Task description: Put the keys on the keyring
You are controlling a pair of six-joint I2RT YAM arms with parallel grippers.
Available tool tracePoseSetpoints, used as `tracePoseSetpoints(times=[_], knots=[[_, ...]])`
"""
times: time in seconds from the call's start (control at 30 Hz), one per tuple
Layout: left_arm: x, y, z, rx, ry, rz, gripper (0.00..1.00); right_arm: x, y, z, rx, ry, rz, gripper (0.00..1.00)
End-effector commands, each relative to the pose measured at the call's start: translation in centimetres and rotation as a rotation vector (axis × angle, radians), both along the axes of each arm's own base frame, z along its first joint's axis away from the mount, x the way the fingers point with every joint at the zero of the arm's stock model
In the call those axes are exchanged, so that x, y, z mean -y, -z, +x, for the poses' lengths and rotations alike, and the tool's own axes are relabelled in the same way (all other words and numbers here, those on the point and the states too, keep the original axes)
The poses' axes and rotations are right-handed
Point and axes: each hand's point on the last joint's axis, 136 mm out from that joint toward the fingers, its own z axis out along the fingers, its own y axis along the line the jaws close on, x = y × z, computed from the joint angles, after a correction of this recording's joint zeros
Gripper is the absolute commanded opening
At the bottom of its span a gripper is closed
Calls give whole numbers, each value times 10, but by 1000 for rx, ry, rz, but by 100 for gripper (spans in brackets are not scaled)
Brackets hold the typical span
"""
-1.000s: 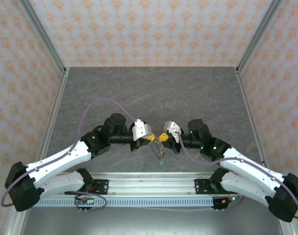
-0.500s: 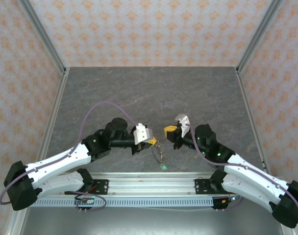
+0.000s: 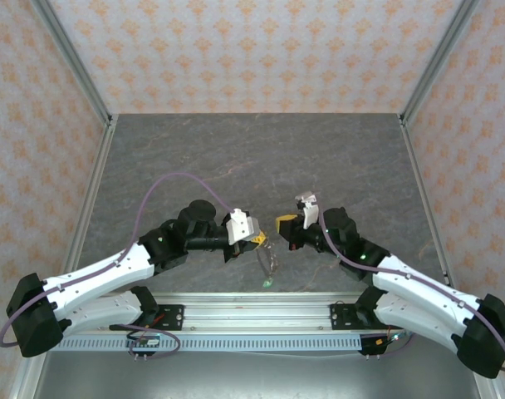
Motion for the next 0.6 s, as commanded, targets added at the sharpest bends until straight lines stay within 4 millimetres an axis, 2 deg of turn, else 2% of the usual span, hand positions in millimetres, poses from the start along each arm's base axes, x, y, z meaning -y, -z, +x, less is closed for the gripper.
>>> tracePoseSetpoints(times=[0.0,0.1,0.27,0.47,0.57], knots=[[8,-24,5,51,-7,-68,0,-16,-38,-6,42,-73,133,4],[11,-24,8,47,-7,-67,0,-21,-37,-17,33,-135,143,4],[17,-26,11,48,-3,-75,0,-21,-20,-22,1,-157,93,3],[20,-29,12,51,-1,-83,0,-30,-18,-36,-19,-251,113,2],[20,-29,13,49,-1,-85,0,-31,-10,-39,-12,-268,90,2]])
